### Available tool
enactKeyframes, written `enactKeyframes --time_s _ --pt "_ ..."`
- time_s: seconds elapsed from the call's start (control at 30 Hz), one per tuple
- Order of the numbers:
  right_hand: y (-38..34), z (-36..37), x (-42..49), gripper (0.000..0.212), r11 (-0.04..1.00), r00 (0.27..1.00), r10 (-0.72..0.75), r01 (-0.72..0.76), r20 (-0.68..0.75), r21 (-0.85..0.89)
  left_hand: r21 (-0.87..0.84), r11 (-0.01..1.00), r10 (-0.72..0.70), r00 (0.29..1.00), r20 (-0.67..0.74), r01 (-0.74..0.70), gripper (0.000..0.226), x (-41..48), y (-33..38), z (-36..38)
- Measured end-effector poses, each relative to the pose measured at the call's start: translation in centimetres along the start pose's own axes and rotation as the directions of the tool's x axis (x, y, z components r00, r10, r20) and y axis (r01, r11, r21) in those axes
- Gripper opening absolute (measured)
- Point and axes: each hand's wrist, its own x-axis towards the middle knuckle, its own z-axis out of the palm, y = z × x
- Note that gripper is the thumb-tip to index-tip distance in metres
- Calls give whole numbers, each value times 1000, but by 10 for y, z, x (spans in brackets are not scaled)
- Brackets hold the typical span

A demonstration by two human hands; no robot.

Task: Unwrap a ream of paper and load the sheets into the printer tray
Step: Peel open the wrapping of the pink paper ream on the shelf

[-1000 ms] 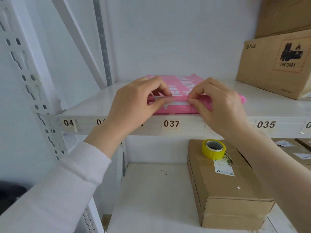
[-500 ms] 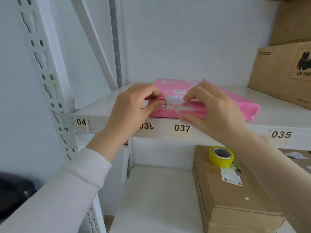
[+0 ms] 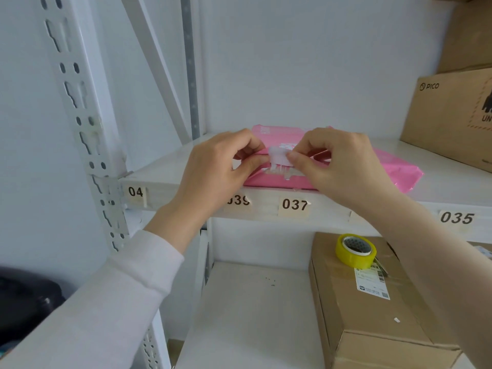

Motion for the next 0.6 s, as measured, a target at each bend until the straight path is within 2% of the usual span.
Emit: enactKeyframes --time_s 0.17,0.2,0.3,0.4,0.5,0.6 --pt "-10 4 -2 21 1000 999 12 -13 52 19 -18 999 -32 996 -82 31 14 -7 7 5" --pt "-11 5 -1 19 999 998 24 -26 53 25 -45 998 -46 995 -92 42 12 -9 8 6" --pt "-13 6 3 20 995 996 74 -78 58 58 -213 975 -87 992 -96 65 25 -18 9 5" --pt "-16 5 7 17 992 990 108 -114 85 60 -138 990 -9 997 -82 -2 26 -29 3 9" --pt "-17 4 8 15 991 987 117 -122 107 46 -89 996 -8 990 -144 -5 13 -32 1 17" --pt "-17 3 9 15 991 985 127 -130 121 19 -111 994 -28 981 -191 7 12 -33 4 20"
